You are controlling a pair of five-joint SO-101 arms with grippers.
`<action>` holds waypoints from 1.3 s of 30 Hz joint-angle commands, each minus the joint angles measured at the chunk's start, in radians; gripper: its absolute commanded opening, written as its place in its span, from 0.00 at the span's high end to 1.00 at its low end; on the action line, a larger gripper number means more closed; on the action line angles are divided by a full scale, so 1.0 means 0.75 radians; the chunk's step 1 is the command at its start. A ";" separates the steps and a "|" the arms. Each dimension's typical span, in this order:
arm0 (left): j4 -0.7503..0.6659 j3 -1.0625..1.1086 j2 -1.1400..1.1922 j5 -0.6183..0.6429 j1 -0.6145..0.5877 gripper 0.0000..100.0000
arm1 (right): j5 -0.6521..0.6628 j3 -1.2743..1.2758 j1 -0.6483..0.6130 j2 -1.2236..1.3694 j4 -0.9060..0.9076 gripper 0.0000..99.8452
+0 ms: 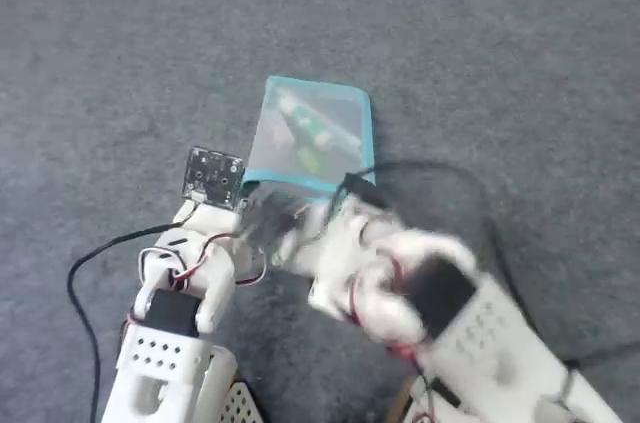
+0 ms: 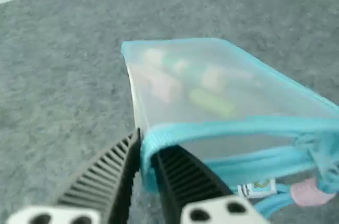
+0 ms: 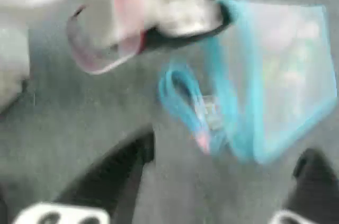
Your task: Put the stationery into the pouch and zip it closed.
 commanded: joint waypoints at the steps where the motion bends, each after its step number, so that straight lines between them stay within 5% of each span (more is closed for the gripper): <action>1: -0.020 -0.028 -0.010 -0.004 0.000 0.99 | 0.020 -0.029 0.052 -0.204 0.050 0.52; 17: -0.020 -0.030 -0.010 -0.004 0.000 0.99 | 0.043 0.520 0.525 -0.257 -0.463 0.52; 21: -0.020 -0.030 -0.010 -0.004 0.000 0.99 | 0.168 0.620 0.529 -0.228 -0.506 0.52; 39: -0.023 -0.030 -0.012 -0.004 0.000 0.99 | 0.147 0.307 0.539 0.482 -0.768 0.52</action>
